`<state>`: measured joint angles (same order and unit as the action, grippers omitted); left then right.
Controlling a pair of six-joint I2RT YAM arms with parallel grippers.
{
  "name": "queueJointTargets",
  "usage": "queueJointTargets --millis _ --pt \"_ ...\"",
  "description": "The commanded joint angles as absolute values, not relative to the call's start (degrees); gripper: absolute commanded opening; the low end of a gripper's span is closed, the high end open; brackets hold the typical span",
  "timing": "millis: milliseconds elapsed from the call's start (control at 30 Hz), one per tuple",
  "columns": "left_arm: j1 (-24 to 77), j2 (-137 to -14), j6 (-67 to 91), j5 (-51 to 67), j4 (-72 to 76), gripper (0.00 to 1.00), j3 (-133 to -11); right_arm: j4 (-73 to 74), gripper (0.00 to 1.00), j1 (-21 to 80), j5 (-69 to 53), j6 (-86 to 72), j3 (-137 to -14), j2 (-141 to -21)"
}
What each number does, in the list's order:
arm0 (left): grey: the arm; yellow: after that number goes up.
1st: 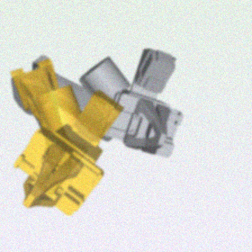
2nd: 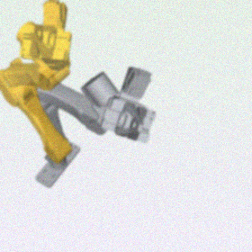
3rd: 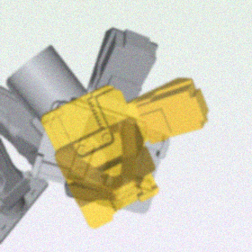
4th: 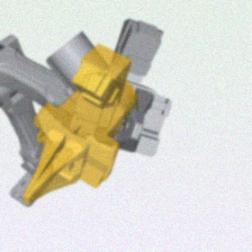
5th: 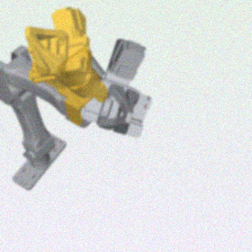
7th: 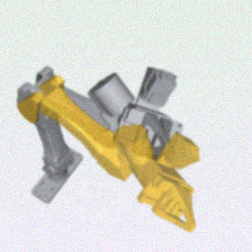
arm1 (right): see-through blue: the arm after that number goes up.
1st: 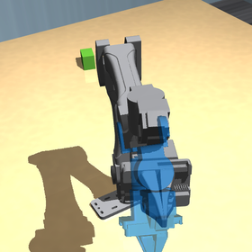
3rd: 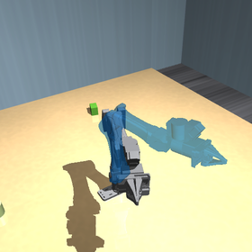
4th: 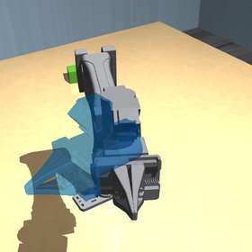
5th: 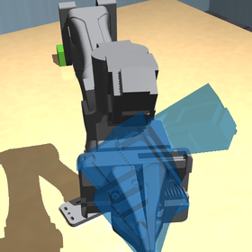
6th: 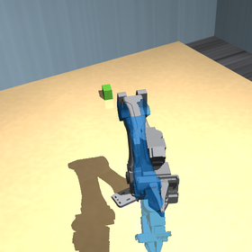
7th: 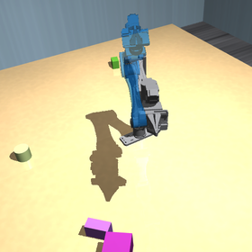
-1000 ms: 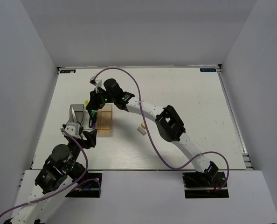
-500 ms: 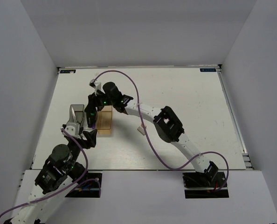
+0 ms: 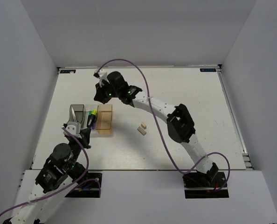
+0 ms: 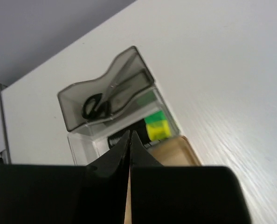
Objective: Sort the stationery into containers
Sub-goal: Grab a piece of stationery with the right arm
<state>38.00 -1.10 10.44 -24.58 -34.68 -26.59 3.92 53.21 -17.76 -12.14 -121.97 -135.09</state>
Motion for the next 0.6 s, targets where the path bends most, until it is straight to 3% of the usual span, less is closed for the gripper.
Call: queueJointTargets --millis 0,67,100,133,200,233,300,333,367,500,567 --pt "38.0 -5.3 10.3 -22.7 -33.9 0.01 -25.9 18.9 0.00 50.2 -9.4 -2.1 -122.3 -125.3" --pt "38.1 -12.2 11.1 -19.2 -33.3 0.01 -26.8 22.7 0.00 48.6 -9.5 1.1 -114.4 -120.8" --pt "38.1 -14.3 11.9 -18.1 -33.5 0.01 -27.4 24.3 0.32 48.2 -11.4 5.5 -110.2 -116.0" --pt "38.1 -20.1 13.0 -14.0 -33.9 0.01 -29.2 29.2 0.45 47.0 -12.2 10.8 -108.6 -114.7" --pt "38.1 -32.4 15.8 -11.0 -34.5 0.01 -34.3 36.5 0.59 46.5 -11.3 17.2 -104.3 -110.2" --pt "38.1 -35.7 17.4 -6.5 -35.2 0.01 -35.8 39.0 0.60 45.8 -10.7 20.8 -103.7 -109.3" --pt "38.8 -46.9 19.9 -4.6 -36.1 0.12 -41.7 44.8 0.37 45.4 -6.5 21.4 -98.7 -105.8" --pt "39.3 -49.1 21.7 -4.5 -37.0 0.22 -43.1 46.7 0.26 44.7 -5.8 21.0 -97.2 -104.9" --pt "40.3 -50.9 22.2 -4.7 -37.2 0.36 -44.5 49.1 0.24 44.6 -5.6 21.3 -95.1 -104.4" --pt "40.5 -55.4 24.6 -4.5 -36.5 0.71 -48.5 52.2 0.32 44.3 -7.0 19.3 -88.7 -104.1" --pt "40.5 -55.5 26.3 -4.0 -37.8 0.71 -49.1 50.2 0.39 44.3 -7.2 18.2 -86.7 -104.6"
